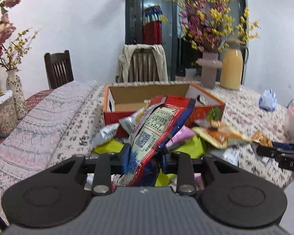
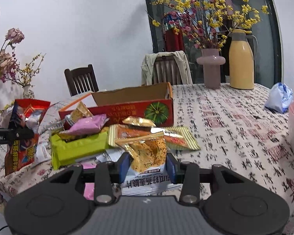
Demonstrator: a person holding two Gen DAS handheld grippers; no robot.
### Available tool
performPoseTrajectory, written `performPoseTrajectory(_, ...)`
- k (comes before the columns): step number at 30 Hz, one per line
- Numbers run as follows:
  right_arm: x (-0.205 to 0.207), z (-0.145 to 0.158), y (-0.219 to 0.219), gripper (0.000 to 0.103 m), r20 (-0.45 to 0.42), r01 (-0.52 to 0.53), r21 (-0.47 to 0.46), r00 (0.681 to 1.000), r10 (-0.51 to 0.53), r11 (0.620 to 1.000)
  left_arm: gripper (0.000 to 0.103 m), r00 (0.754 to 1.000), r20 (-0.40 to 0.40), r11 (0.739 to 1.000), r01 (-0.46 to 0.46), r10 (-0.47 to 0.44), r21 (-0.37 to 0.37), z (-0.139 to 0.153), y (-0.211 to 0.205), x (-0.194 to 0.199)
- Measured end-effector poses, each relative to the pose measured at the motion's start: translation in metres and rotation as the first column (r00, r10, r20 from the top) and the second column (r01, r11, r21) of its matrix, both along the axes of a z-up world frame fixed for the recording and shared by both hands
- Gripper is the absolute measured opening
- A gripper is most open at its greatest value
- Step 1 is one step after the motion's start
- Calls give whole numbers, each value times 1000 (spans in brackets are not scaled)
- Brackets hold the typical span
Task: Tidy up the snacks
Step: 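Carry the gold packet into the box with right tool while left drops silver packet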
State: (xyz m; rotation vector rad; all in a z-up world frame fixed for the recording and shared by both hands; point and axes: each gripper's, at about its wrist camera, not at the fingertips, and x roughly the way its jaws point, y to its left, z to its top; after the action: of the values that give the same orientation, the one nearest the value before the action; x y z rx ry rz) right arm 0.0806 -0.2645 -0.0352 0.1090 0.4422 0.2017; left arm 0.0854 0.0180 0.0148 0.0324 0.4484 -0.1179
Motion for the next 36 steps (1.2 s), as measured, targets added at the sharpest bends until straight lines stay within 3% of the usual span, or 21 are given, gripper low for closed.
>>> performPoseTrajectory(7, 24, 27, 13, 40, 69, -5, -12, 998, 6, 1000, 30, 996, 88, 998, -29, 33, -51, 36, -3, 20)
performPoseTrajectory(20, 122, 79, 30, 40, 155, 22, -35, 988, -16, 999, 26, 984, 157, 991, -71, 88, -112, 83, -18, 116)
performPoseTrajectory(27, 181, 77, 42, 40, 118, 38, -48, 992, -32, 998, 26, 984, 140, 988, -96, 113, -120, 77, -25, 169)
performPoseTrajectory(36, 252, 40, 44, 40, 35, 65, -30, 997, -63, 997, 27, 990, 66, 986, -113, 122, -121, 26, -22, 224)
